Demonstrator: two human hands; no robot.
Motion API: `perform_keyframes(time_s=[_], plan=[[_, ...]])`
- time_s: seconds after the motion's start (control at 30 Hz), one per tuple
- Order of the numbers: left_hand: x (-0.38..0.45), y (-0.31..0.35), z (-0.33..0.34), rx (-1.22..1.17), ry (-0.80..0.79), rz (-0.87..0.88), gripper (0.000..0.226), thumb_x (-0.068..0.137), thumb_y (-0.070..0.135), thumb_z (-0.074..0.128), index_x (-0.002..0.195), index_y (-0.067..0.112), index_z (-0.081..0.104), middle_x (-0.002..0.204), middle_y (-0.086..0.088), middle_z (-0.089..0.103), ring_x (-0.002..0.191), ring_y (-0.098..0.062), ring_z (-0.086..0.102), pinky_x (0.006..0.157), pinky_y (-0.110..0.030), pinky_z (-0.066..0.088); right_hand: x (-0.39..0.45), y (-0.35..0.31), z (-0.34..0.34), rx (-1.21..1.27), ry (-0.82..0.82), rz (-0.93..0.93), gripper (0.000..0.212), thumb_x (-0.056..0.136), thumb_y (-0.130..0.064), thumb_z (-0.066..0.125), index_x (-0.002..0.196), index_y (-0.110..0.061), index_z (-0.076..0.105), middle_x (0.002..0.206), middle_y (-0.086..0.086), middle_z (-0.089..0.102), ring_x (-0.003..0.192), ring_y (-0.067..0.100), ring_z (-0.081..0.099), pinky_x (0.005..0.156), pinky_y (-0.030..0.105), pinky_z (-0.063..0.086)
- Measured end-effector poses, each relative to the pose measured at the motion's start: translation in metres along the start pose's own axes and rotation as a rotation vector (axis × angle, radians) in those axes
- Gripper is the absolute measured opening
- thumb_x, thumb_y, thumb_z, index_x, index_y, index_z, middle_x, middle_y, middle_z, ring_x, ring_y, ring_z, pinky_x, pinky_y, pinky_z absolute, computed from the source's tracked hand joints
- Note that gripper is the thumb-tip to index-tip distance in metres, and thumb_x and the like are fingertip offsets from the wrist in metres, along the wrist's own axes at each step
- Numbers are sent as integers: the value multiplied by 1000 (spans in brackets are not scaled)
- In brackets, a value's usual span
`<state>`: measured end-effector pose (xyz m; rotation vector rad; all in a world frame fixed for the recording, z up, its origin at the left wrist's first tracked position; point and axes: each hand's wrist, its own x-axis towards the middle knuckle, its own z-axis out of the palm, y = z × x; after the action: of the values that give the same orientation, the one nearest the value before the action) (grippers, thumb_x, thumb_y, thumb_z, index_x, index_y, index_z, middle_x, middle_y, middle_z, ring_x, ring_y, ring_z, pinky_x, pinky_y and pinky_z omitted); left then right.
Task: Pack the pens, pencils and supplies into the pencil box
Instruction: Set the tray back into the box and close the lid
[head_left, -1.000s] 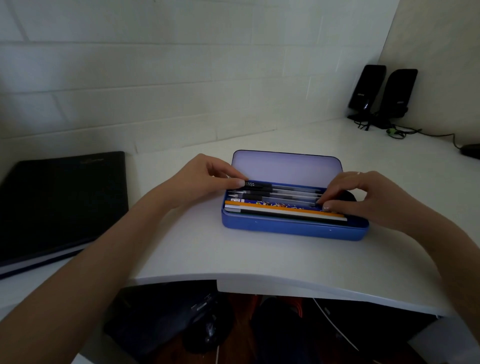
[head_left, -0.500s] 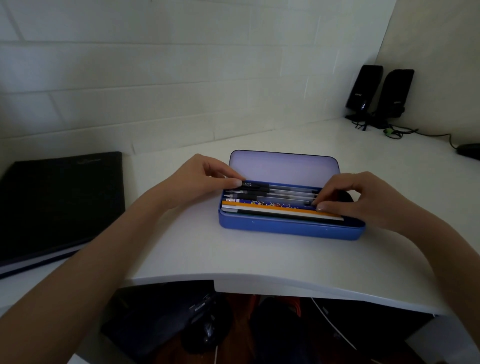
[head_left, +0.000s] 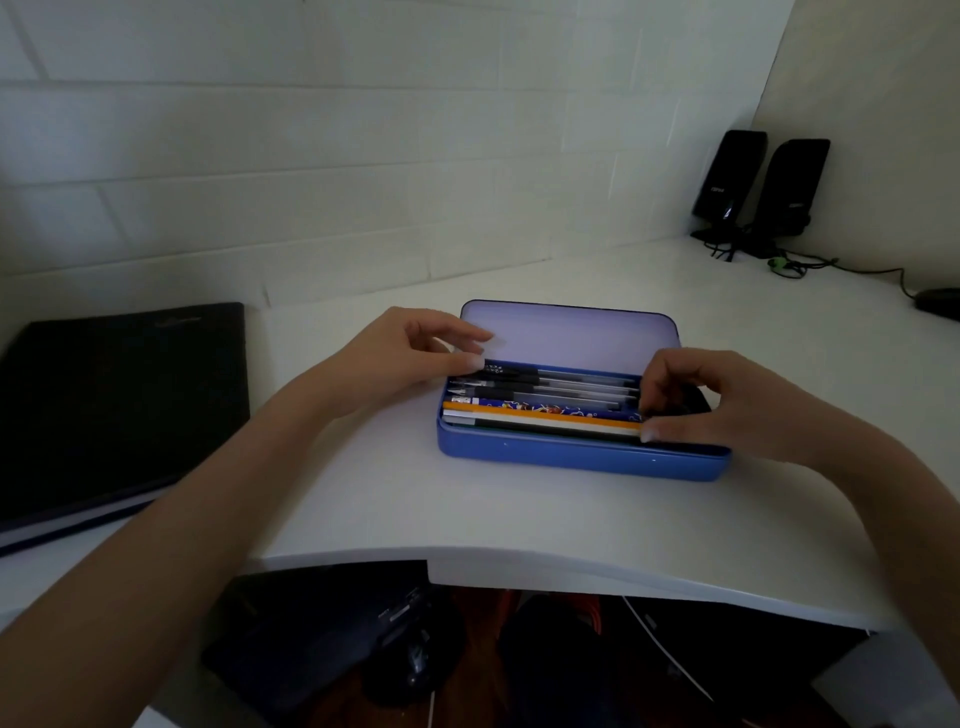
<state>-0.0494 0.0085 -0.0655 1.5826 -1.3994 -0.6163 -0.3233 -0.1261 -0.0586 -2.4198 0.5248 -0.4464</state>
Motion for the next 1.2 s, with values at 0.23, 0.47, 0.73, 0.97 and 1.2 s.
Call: perform_keyframes(time_s=[0.23,0.47,0.73,0.97,1.2], plan=[[0,-1,-4,57,-223,26,63,53,45,74,113,48,56,114,8,62,96,-8,56,89,-25,47,4,0,5,-14,4,0,34,61,-42,76,72,-16,57,74,16,59,55,4,42,54,16,36],[1,-6,-5,101,-282,-22,75,48,45,78,116,57,49,131,10,47,108,-11,54,89,-25,50,12,21,2,-90,497,75,26,76,-45,65,89,-26,52,95,-1,57,85,16,52,75,25,44],[12,-22,-1,-129,167,-135,40,91,34,54,129,28,44,131,-3,48,100,-12,59,94,-30,48,17,30,2,357,498,480,58,88,-53,46,135,-21,32,125,8,60,118,22,54,103,38,37],[9,-7,-4,-530,140,-206,58,96,53,21,102,12,61,91,-9,70,87,-19,66,85,-32,50,13,12,-11,801,628,268,32,96,-41,35,92,-20,60,83,-4,62,78,13,56,78,30,44],[-8,-2,9,-310,60,-183,56,97,40,37,58,16,68,93,0,73,97,-16,64,93,-30,44,5,4,6,437,257,196,45,95,-44,37,74,-20,70,76,1,67,75,12,62,78,27,47]])
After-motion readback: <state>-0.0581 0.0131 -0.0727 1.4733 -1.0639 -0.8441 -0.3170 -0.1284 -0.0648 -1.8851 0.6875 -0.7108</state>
